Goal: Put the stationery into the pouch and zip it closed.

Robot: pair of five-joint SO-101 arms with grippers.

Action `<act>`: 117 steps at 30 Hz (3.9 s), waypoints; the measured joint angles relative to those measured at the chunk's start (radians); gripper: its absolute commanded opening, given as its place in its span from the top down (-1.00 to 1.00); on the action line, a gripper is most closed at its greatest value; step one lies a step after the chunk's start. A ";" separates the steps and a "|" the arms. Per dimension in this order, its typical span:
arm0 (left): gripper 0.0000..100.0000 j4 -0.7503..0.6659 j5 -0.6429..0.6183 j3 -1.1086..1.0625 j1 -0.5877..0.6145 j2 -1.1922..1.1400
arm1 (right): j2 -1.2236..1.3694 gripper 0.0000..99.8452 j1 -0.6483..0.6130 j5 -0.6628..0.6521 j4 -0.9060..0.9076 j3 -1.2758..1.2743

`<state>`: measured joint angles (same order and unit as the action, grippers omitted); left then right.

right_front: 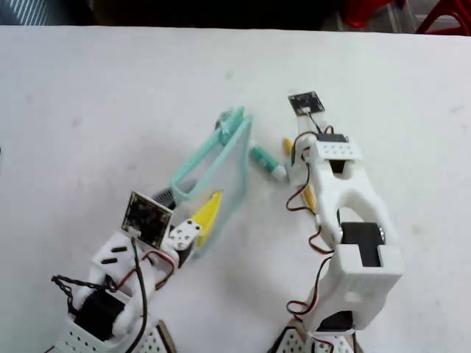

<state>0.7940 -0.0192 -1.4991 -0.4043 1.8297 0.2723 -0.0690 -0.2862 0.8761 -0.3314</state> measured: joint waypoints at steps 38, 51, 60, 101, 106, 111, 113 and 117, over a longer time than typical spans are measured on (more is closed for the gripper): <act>0.65 -0.002 0.000 -0.011 0.000 0.002 | -1.172 0.97 0.100 0.140 -0.664 -1.077; 0.65 -0.002 0.000 -0.011 0.000 0.002 | -1.903 0.97 0.104 0.227 -0.247 -1.132; 0.65 -0.002 0.000 -0.011 0.000 0.002 | -2.045 0.97 0.107 0.233 -0.129 -1.094; 0.65 -0.002 0.000 -0.011 0.000 0.002 | -1.763 0.97 -0.028 0.210 -0.057 0.304; 0.65 -0.002 0.000 -0.011 0.000 0.002 | -1.501 0.97 -0.034 0.405 0.077 0.539; 0.65 -0.002 0.000 -0.011 0.000 0.002 | -1.384 0.97 -0.097 0.509 0.176 0.710; 0.65 -0.002 0.000 -0.011 0.000 0.002 | -1.346 0.97 -0.161 0.519 0.190 0.717; 0.65 -0.002 0.000 -0.011 0.000 0.002 | -1.243 0.97 -0.259 0.526 0.209 0.704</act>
<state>0.7925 -0.0192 -1.5098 -0.4043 1.8313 -0.9705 -0.3284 0.2401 1.0848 0.3728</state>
